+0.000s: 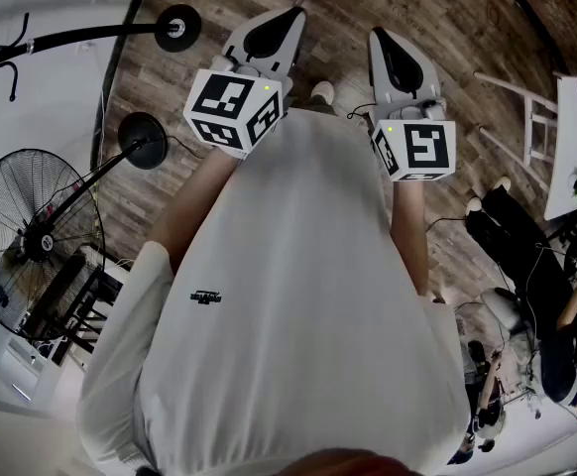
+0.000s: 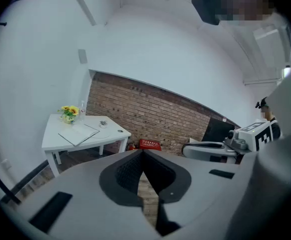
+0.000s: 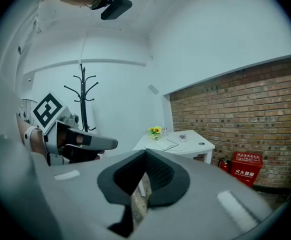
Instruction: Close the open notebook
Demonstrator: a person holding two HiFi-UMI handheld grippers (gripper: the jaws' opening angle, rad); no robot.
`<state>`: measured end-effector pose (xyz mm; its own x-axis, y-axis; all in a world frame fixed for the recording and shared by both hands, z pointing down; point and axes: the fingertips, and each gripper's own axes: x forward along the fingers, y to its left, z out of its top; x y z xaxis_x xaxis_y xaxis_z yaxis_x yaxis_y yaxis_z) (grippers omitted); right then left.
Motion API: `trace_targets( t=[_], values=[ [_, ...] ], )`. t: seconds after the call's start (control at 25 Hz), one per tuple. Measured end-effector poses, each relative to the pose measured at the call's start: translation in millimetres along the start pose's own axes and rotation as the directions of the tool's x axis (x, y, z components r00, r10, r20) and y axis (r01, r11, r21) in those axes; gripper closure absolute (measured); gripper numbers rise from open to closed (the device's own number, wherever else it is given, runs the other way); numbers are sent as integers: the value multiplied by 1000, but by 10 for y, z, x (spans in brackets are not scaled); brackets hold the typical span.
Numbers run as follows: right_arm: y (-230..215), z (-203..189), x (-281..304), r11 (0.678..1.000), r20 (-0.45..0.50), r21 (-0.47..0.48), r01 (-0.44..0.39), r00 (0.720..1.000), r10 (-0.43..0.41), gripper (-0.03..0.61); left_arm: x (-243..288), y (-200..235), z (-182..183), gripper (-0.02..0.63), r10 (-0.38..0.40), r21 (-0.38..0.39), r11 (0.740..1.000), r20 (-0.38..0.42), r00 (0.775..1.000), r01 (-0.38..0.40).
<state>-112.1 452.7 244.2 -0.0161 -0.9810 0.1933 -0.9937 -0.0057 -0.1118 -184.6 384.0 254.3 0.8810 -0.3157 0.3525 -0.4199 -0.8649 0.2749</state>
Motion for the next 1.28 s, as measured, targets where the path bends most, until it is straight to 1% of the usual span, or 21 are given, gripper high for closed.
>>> trace_targets(
  t=[0.12, 0.2, 0.4, 0.56, 0.64, 0.88, 1.04, 1.28],
  values=[
    [130, -51, -139, 999, 2, 41, -22, 1000, 22, 566, -163, -66, -63, 604, 20, -2, 1000, -6, 1000, -20],
    [177, -57, -177, 999, -4, 47, -25, 1000, 25, 566, -227, -75, -80, 604, 28, -6, 1000, -8, 1000, -28],
    [219, -42, -279, 998, -7, 28, -48, 999, 48, 566, -308, -131, -93, 604, 58, -16, 998, 15, 998, -57],
    [206, 11, -386, 997, 13, -26, -78, 997, 78, 566, -302, -257, -108, 604, 56, -8, 998, 22, 998, -56],
    [198, 8, -418, 996, 10, -25, -85, 996, 86, 566, -323, -273, -83, 604, 63, -12, 998, 34, 997, -63],
    [-4, 23, -496, 998, 31, 28, -52, 998, 51, 566, -217, -342, 23, 604, 57, 1, 998, 42, 997, -57],
    [-106, 66, -417, 999, 25, 17, -39, 999, 39, 566, -114, -305, 147, 604, 58, 2, 998, 57, 997, -58],
    [-109, 163, -239, 999, 5, -23, -25, 1000, 25, 566, 92, -129, 167, 604, 23, -19, 1000, 38, 999, -22]
  ],
)
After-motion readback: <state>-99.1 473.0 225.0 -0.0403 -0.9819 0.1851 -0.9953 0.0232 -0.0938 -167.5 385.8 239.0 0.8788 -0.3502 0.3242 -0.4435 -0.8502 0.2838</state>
